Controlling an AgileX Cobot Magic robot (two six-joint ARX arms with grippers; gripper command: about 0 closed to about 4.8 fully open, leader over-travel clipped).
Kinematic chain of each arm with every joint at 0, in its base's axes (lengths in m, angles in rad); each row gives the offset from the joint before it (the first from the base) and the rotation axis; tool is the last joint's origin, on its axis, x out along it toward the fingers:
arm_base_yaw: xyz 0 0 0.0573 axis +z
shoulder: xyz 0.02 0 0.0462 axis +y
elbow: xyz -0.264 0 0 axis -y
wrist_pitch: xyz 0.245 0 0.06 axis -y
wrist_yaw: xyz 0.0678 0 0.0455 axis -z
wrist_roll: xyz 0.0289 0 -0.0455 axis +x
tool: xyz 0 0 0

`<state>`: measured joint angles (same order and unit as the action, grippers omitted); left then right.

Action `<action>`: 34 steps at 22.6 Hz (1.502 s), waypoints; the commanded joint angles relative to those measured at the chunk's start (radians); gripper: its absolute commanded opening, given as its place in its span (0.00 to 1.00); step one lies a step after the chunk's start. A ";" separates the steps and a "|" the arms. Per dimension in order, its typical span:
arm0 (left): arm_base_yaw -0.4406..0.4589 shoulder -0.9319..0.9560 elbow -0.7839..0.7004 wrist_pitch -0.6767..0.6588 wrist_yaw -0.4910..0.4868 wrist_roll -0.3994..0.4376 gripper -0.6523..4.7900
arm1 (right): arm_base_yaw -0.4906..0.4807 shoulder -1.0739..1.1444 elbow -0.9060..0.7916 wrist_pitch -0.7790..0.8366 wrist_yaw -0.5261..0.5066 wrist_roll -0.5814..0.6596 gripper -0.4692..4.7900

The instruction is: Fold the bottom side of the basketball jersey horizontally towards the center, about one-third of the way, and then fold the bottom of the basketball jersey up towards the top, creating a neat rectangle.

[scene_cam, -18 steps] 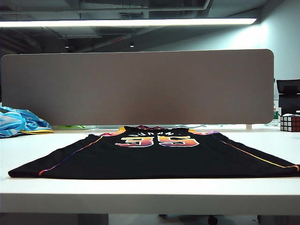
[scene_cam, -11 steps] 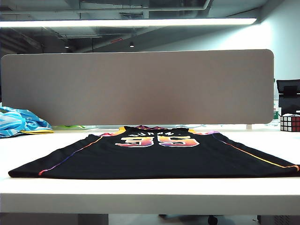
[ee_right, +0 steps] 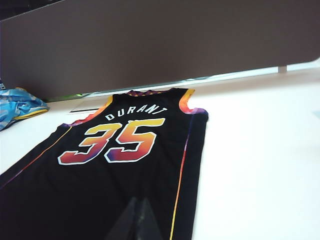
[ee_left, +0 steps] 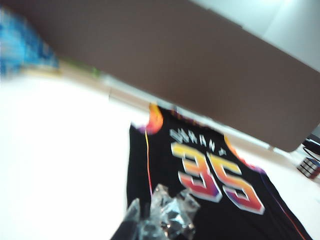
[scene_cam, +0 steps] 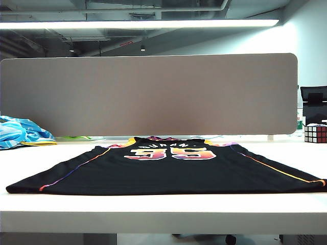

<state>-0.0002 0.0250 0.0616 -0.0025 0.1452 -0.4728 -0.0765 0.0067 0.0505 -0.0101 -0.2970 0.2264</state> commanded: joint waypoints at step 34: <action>0.036 1.335 0.542 -0.142 0.388 0.230 0.30 | -0.012 1.338 0.725 -0.539 -0.131 -0.160 0.31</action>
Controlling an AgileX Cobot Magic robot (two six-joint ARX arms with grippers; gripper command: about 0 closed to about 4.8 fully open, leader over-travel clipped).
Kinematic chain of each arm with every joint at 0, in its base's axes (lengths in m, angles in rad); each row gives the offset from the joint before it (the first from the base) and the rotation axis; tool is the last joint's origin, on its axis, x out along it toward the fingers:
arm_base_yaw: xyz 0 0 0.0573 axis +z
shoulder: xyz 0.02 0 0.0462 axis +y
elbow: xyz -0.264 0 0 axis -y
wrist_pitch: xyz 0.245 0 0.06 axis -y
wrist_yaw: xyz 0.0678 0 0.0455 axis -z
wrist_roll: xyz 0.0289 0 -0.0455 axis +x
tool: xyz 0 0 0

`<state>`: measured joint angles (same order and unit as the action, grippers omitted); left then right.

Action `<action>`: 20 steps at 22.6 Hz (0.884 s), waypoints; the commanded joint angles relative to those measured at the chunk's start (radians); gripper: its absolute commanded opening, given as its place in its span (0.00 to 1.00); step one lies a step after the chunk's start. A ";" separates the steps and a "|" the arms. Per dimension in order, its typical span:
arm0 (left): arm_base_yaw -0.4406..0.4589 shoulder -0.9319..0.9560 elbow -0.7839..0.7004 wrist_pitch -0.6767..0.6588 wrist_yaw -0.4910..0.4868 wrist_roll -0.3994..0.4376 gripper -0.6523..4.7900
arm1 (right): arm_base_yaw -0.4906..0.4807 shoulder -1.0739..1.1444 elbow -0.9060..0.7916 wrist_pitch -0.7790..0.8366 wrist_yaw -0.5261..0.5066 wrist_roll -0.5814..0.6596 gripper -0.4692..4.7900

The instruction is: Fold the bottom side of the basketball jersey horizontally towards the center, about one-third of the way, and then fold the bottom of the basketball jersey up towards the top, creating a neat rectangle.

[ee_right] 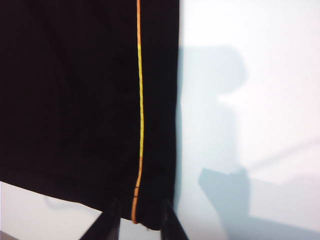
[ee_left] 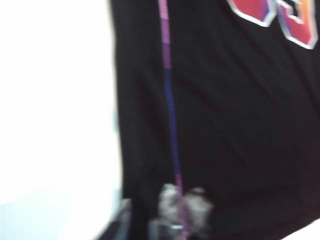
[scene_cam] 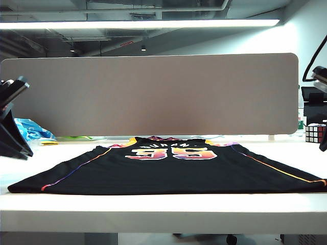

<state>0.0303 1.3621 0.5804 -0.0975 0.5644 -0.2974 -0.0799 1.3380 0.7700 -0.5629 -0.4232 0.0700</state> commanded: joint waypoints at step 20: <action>-0.007 0.150 0.141 -0.338 -0.026 0.194 0.48 | -0.028 0.180 0.005 0.027 -0.055 -0.003 0.57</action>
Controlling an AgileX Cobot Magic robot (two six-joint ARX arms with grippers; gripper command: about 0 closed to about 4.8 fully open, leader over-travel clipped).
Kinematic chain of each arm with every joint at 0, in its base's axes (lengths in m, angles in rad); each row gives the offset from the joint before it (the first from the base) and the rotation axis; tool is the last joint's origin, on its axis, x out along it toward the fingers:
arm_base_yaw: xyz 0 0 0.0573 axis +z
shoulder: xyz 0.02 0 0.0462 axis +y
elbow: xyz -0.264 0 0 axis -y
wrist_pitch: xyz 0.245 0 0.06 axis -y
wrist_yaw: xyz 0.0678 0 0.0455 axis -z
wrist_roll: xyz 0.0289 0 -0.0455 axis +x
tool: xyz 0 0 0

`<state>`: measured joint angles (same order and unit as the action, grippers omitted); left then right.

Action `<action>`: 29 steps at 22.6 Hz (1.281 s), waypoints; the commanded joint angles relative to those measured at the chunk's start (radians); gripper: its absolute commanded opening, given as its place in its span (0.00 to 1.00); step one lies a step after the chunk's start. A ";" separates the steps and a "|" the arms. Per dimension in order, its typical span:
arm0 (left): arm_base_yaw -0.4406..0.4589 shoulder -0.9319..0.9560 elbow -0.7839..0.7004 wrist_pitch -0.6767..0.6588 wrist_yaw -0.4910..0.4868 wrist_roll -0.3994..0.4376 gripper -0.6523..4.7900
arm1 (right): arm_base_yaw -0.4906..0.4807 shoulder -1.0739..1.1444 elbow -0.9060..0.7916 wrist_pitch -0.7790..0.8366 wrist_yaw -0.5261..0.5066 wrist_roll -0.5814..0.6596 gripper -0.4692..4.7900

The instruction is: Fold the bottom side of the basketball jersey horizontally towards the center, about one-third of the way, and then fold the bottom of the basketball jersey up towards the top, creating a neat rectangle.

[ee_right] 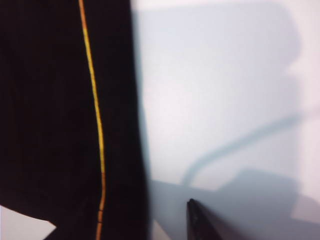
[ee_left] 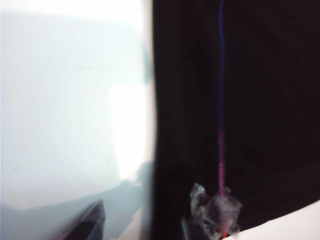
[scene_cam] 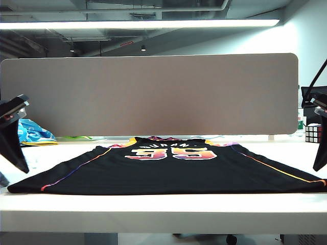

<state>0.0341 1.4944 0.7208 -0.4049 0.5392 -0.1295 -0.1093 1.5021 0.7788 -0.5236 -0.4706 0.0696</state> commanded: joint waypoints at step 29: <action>-0.107 0.123 0.000 -0.051 0.047 0.051 0.45 | 0.090 0.022 -0.011 0.018 -0.066 0.035 0.23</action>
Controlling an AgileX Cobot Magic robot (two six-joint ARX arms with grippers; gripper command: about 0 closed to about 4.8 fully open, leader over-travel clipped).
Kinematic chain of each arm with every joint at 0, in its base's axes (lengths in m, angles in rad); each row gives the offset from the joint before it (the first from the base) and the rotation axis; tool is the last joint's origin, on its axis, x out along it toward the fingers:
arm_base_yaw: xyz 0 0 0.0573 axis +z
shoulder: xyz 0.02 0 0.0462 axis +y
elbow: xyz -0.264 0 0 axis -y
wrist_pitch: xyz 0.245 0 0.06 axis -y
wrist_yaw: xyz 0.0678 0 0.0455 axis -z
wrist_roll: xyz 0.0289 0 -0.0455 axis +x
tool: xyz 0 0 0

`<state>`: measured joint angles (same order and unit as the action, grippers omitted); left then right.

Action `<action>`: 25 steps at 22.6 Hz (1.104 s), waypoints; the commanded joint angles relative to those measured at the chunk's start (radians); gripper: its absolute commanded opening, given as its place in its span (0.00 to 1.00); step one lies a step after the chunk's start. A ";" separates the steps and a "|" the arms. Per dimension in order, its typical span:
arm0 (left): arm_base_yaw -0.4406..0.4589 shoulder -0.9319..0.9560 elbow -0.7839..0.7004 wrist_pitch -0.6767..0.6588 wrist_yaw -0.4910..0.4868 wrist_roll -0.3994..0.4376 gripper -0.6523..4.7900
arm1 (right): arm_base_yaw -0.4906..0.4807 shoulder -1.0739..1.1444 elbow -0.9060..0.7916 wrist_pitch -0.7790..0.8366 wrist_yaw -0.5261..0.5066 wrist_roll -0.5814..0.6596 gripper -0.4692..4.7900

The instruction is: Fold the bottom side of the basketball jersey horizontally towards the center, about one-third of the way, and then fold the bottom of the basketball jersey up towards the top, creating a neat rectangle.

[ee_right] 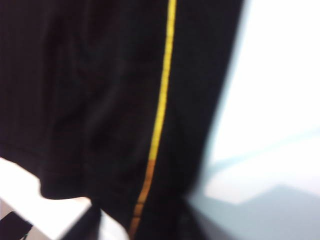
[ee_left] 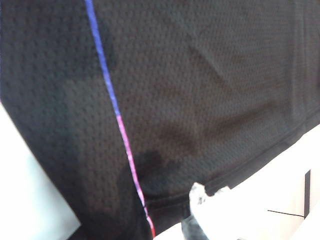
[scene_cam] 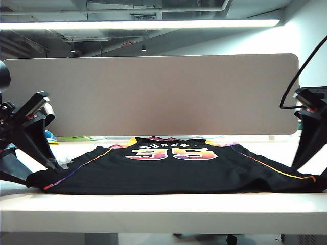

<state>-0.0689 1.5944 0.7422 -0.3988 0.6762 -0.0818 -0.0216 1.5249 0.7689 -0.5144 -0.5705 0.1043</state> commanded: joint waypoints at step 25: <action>-0.031 -0.819 -0.056 -0.714 -0.161 -0.010 0.11 | 0.118 -0.804 -0.037 -0.615 -0.055 0.058 0.08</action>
<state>-0.1001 0.8314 0.6930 -1.0615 0.5140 -0.0830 0.0967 0.7792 0.7296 -1.0901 -0.6659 0.1139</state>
